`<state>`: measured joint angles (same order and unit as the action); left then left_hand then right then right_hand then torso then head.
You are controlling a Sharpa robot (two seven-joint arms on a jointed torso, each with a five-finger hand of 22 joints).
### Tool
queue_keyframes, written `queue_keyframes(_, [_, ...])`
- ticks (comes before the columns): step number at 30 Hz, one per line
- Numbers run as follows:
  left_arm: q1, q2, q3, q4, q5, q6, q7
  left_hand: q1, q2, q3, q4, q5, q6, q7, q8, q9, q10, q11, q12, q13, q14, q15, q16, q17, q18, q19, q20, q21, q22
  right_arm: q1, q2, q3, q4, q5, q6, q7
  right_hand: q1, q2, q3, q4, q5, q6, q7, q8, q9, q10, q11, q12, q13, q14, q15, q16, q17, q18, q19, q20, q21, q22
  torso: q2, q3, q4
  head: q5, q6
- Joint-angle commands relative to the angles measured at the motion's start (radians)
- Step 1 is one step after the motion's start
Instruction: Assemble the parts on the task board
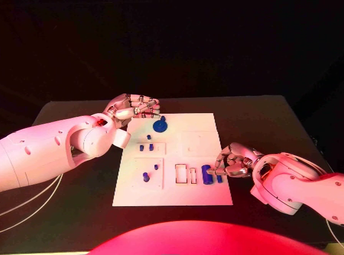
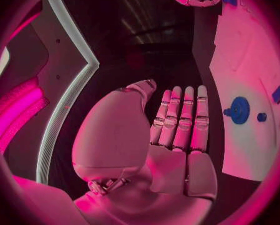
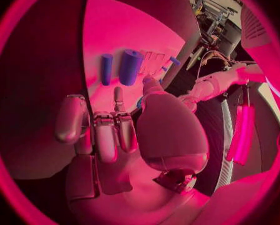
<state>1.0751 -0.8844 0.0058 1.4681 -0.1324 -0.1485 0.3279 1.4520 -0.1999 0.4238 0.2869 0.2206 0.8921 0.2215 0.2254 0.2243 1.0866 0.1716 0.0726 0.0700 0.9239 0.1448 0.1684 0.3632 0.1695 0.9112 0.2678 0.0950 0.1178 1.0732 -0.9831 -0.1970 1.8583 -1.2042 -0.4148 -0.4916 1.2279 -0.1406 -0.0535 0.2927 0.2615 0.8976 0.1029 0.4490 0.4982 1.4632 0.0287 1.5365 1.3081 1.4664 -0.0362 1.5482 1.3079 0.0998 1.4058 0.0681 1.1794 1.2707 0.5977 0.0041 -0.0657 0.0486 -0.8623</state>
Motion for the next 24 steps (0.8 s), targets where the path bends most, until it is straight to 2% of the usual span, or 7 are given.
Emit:
queue_keyframes(1, [0.0, 0.001, 0.0, 0.002, 0.006, 0.02, 0.01, -0.01, 0.001, -0.002, -0.001, 0.005, -0.001, 0.002, -0.004, -0.002, -0.005, 0.002, -0.003, 0.0, 0.005, 0.002, -0.005, 0.001, 0.014, 0.005, 0.002, -0.003, -0.001, -0.006, 0.007, 0.0, -0.004, -0.035, 0.0, -0.013, -0.001, 0.011, -0.005, 0.001, 0.004, 0.008, -0.001, 0.004, -0.001, 0.079, -0.003, 0.005, 0.218, 0.091, -0.004, 0.007, 0.196, -0.015, 0.008, -0.002, 0.007, 0.002, 0.0, 0.0002, 0.0019, -0.001, -0.001])
queue_keyframes(13, [-0.001, 0.001, 0.0, 0.0, 0.006, 0.023, 0.009, -0.01, 0.002, -0.002, -0.001, 0.005, -0.001, 0.002, -0.004, -0.002, -0.005, 0.002, -0.003, 0.0, 0.005, 0.002, -0.005, 0.001, 0.014, 0.006, 0.002, -0.004, -0.001, -0.021, 0.036, 0.0, -0.027, -0.057, 0.046, -0.031, -0.01, 0.018, -0.019, 0.002, 0.004, 0.013, -0.003, 0.005, -0.002, 0.074, -0.005, 0.0, 0.212, 0.09, -0.006, 0.006, 0.193, -0.014, 0.006, -0.003, 0.002, 0.0, -0.001, 0.0002, 0.0023, 0.004, -0.004])
queue_keyframes(24, [-0.001, 0.001, 0.0, -0.002, 0.006, 0.032, 0.006, -0.011, 0.003, -0.002, -0.001, 0.005, 0.0, 0.002, -0.004, -0.002, -0.005, 0.002, -0.002, 0.0, 0.005, 0.002, -0.006, 0.001, 0.014, 0.006, 0.003, -0.005, -0.003, -0.033, 0.082, 0.0, -0.06, -0.064, 0.07, -0.047, -0.032, 0.02, -0.043, 0.003, 0.005, 0.02, -0.005, 0.008, -0.003, 0.073, -0.007, -0.002, 0.211, 0.09, -0.008, 0.006, 0.193, -0.014, 0.005, -0.005, 0.001, 0.002, 0.0, 0.0002, 0.0059, -0.001, -0.004])
